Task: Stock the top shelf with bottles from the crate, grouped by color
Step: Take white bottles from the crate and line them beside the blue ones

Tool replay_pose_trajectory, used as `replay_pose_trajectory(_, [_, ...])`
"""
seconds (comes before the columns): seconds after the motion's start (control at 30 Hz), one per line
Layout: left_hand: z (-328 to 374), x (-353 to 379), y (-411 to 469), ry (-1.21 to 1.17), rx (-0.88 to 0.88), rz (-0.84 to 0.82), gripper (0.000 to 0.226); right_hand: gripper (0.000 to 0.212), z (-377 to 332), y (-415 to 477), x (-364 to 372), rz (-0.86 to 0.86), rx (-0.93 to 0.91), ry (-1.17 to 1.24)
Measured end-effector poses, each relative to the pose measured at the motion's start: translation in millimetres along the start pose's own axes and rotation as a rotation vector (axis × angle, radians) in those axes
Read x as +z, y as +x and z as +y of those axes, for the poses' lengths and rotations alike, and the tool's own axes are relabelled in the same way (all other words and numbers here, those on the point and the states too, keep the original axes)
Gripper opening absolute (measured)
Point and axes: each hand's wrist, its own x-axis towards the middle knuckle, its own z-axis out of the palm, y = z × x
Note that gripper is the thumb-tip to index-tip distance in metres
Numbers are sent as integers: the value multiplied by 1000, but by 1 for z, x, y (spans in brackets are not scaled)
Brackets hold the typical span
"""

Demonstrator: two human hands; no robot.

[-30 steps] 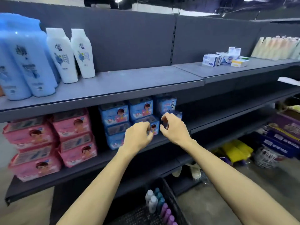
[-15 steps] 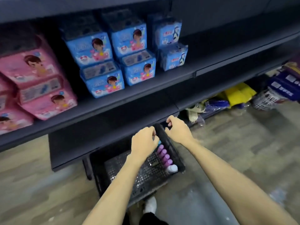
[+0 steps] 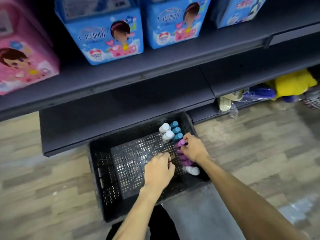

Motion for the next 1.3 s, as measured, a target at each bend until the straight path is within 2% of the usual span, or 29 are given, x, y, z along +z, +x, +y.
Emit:
replay_pose_trajectory(0.37, [-49,41,28,-27,-88,-13,9,57,-9,87,75,-121,4,-108])
replay_pose_trajectory(0.63, [-73,64,40,-67,-110,3,6,66,-2,112,108,-60,70,-142])
replay_pose_trajectory(0.87, [-79,74,33,-89,-125,-15,5,68,-1,122,120,-34,57,-238])
replay_pose_trajectory(1.3, [-98,68,27,-88,-140,7,5,57,-2,112,121,55,-17,-418])
